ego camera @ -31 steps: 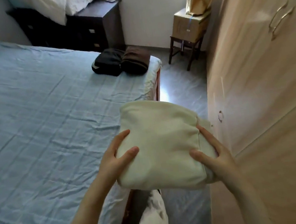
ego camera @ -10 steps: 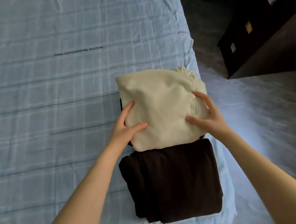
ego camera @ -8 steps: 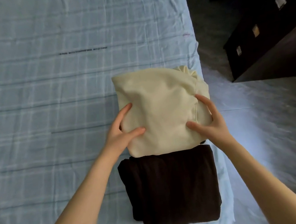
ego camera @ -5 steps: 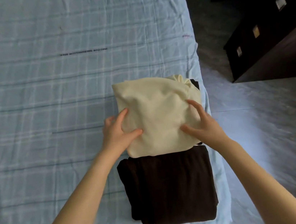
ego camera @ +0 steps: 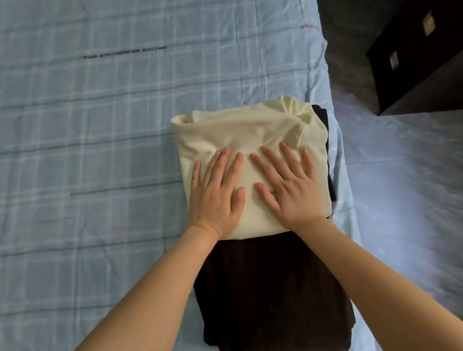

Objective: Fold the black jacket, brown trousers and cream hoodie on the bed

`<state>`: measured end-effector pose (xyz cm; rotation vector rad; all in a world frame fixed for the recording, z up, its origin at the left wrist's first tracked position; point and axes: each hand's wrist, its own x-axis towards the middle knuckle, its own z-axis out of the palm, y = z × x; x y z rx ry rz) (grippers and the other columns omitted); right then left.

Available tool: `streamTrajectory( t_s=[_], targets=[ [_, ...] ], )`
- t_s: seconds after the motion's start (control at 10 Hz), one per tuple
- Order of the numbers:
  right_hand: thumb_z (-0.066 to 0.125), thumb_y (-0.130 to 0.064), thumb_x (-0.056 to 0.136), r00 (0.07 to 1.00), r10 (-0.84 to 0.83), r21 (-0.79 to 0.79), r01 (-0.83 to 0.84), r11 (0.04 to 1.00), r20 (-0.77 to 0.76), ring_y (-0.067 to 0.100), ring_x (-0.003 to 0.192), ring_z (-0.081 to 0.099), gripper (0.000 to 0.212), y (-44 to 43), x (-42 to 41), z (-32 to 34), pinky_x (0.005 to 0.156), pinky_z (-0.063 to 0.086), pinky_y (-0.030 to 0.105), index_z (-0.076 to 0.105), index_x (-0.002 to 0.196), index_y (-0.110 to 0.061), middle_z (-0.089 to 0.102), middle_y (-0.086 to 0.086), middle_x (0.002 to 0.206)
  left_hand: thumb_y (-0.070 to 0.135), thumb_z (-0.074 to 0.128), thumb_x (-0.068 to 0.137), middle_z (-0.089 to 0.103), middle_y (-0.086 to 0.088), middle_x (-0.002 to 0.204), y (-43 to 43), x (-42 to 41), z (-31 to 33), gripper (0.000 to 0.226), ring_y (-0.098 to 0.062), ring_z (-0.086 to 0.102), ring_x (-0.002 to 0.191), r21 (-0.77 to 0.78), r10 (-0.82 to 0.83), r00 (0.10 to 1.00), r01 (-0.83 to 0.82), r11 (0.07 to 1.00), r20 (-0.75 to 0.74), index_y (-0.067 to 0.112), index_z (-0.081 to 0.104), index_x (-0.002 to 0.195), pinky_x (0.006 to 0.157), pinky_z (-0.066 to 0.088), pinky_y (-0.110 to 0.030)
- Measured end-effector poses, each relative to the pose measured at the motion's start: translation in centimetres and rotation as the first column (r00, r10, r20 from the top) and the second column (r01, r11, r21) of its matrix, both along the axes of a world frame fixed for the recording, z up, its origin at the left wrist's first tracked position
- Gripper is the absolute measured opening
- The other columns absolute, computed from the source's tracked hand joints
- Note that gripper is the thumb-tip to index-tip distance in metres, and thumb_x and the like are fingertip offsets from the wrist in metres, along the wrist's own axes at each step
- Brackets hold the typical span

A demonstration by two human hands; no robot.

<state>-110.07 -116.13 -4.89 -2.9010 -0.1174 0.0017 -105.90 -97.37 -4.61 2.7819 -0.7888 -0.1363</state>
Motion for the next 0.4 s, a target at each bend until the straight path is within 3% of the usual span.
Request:
streamTrajectory(
  t_s=[0.1, 0.3, 0.4],
  targets=[
    [0.022, -0.056, 0.100, 0.999, -0.014, -0.010, 0.014, 1.000, -0.040, 0.025, 0.151, 0.020, 0.058, -0.3, 0.3, -1.1, 0.122, 0.005, 0.050, 0.026, 0.155, -0.037, 0.031, -0.009, 0.160, 0.038, 0.031, 0.095, 0.026, -0.009, 0.160, -0.2, 0.1, -0.9, 0.062, -0.023, 0.023, 0.148, 0.012, -0.007, 1.000, 0.007, 1.000, 0.006, 0.017, 0.030, 0.153, 0.119, 0.013, -0.055],
    [0.022, -0.054, 0.100, 0.975, -0.031, 0.036, 0.040, 0.999, -0.221, 0.023, 0.152, 0.014, 0.058, -0.1, 0.6, 3.1, 0.122, -0.001, 0.047, 0.024, 0.155, -0.036, 0.028, -0.008, 0.161, 0.043, 0.027, 0.096, 0.016, -0.004, 0.163, -1.2, 0.3, 3.6, 0.063, -0.019, 0.014, 0.150, 0.148, 0.053, 0.984, -0.028, 0.989, -0.168, 0.022, 0.021, 0.155, 0.121, 0.007, -0.050],
    [0.038, -0.045, 0.102, 0.971, -0.052, 0.139, 0.086, 0.987, -0.232, 0.022, 0.144, 0.033, 0.052, -0.1, 0.7, 7.3, 0.120, 0.016, 0.045, 0.038, 0.151, -0.026, 0.041, -0.003, 0.154, 0.040, 0.040, 0.096, 0.025, -0.001, 0.160, -1.0, 1.3, 7.5, 0.060, -0.018, 0.021, 0.147, 0.127, 0.019, 0.967, 0.015, 0.992, -0.255, 0.023, 0.027, 0.152, 0.119, 0.017, -0.042]
  ],
)
